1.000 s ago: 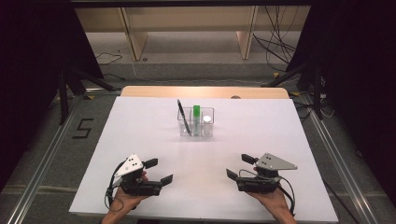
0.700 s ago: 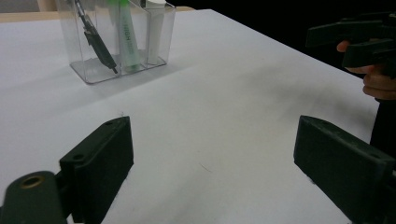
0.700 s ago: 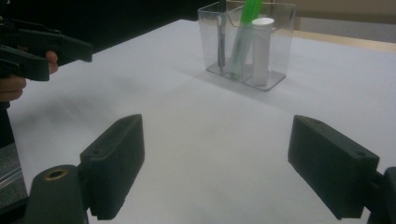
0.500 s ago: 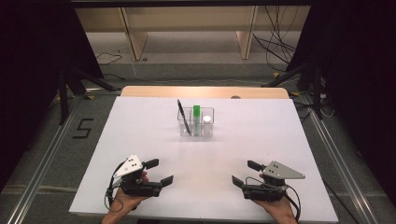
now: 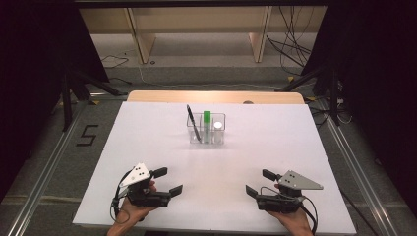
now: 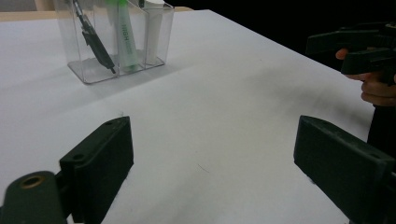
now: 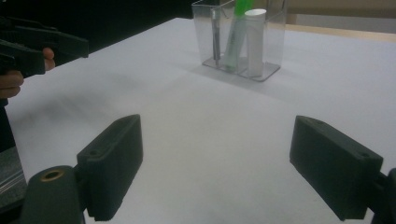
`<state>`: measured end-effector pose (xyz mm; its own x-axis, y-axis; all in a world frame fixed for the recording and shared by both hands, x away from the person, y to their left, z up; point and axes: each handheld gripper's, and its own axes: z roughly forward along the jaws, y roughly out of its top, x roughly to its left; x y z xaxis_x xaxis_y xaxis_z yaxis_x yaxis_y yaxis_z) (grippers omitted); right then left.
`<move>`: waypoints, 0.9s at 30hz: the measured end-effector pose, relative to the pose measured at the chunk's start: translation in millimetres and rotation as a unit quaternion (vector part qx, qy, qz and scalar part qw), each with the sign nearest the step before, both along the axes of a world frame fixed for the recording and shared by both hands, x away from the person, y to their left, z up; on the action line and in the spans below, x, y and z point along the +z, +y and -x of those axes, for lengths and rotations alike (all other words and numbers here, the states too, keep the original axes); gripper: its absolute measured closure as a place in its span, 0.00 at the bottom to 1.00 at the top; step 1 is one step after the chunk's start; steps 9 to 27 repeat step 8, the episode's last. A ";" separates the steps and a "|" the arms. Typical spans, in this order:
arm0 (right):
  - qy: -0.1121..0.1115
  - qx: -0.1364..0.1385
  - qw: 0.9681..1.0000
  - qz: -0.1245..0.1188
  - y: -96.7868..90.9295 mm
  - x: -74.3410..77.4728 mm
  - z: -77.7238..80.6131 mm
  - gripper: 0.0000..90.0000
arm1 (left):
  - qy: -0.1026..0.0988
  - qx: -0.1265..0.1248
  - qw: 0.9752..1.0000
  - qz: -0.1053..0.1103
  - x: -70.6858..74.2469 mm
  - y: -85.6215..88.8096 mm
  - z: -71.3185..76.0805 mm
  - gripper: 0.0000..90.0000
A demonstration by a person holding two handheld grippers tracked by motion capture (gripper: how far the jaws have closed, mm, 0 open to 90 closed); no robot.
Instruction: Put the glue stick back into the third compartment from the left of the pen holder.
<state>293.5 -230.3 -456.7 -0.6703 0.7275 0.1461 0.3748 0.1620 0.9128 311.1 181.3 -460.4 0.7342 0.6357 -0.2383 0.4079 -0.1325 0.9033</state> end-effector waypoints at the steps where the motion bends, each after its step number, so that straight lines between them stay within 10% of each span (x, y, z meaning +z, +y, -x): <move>1: 0.000 0.000 1.000 0.000 0.0 -0.1 0.0 0.20 | 0.000 0.000 1.000 0.000 0.0 0.0 0.0 0.13; 27: 0.000 -0.002 1.000 0.000 -0.8 -0.6 -0.6 0.20 | 0.000 0.000 1.000 0.000 -0.3 -0.3 -0.4 0.13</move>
